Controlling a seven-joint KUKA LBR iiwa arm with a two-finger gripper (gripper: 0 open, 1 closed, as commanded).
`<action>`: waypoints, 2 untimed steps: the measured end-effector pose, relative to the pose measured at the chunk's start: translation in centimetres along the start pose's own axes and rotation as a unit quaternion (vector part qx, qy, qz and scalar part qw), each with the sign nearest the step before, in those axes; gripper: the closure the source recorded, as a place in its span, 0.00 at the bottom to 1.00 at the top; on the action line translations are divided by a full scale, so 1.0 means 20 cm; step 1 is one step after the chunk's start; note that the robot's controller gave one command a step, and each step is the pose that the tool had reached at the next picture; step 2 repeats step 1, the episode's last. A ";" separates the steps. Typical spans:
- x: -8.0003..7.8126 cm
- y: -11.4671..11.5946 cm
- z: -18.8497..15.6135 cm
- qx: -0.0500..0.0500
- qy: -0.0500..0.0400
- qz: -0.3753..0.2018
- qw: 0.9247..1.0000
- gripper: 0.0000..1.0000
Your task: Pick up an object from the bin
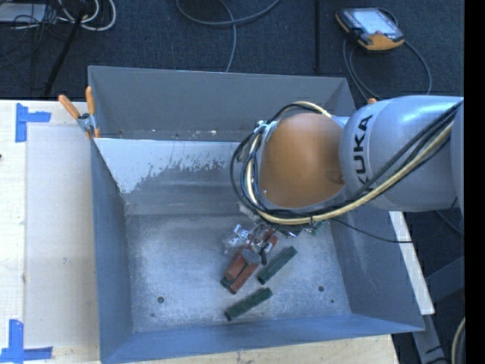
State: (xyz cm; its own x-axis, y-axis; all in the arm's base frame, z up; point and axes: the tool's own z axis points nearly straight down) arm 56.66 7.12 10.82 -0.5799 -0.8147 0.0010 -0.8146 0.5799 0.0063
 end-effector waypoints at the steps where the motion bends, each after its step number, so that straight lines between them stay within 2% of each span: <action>1: -0.06 -0.12 -0.63 0.003 -0.002 0.060 0.998 1.00; 2: -0.06 -0.12 -0.63 0.003 -0.002 0.060 0.998 1.00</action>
Offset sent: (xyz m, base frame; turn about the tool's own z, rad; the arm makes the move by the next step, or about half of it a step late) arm 0.0000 0.0000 0.0000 0.0000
